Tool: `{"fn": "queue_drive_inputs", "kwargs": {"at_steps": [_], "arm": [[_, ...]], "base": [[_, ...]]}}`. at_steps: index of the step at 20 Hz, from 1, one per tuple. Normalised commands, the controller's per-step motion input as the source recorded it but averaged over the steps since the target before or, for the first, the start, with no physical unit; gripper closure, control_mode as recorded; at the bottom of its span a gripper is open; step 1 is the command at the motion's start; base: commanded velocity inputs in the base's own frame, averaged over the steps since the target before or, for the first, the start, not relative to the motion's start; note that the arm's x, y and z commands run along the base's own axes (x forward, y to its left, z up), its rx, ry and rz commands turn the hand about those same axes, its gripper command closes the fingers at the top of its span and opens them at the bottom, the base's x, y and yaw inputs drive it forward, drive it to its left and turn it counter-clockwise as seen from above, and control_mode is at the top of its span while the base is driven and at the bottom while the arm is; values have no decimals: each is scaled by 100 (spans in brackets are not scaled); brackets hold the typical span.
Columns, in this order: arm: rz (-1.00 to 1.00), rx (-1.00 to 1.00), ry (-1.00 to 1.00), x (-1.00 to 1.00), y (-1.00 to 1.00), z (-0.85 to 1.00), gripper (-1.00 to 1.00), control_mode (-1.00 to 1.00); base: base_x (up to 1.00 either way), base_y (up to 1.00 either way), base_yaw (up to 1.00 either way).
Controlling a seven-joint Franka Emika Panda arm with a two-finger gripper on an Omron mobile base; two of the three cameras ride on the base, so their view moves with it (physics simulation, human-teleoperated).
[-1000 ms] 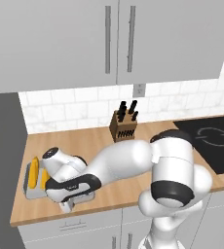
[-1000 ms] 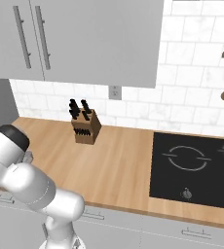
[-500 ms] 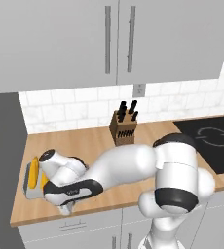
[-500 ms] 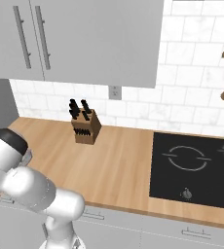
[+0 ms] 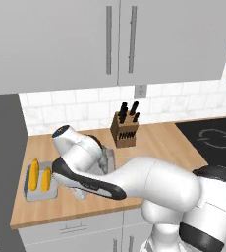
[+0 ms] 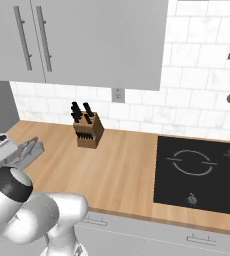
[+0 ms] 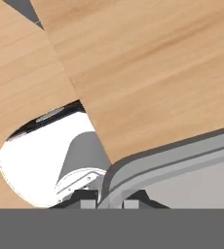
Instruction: Take the meat container that has the fish and place it on the second highest rack of the freezer. Then take the vegetable container that has the corns and place it on the highest rack of the freezer.
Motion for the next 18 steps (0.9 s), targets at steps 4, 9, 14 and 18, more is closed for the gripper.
{"fn": "queue_drive_inputs", "kwargs": {"at_steps": [4, 9, 14, 18], "arm": [[-6, 0, -6, -12, -100, 65, 100, -100], [0, 0, 0, -12, -98, 73, 100, -100], [0, 0, 0, -36, -100, 84, 100, -100], [10, 15, -7, -3, -79, 42, 100, -100]], "base": [[0, 0, 0], [0, 0, 0], [0, 0, 0], [0, 0, 0]]}}
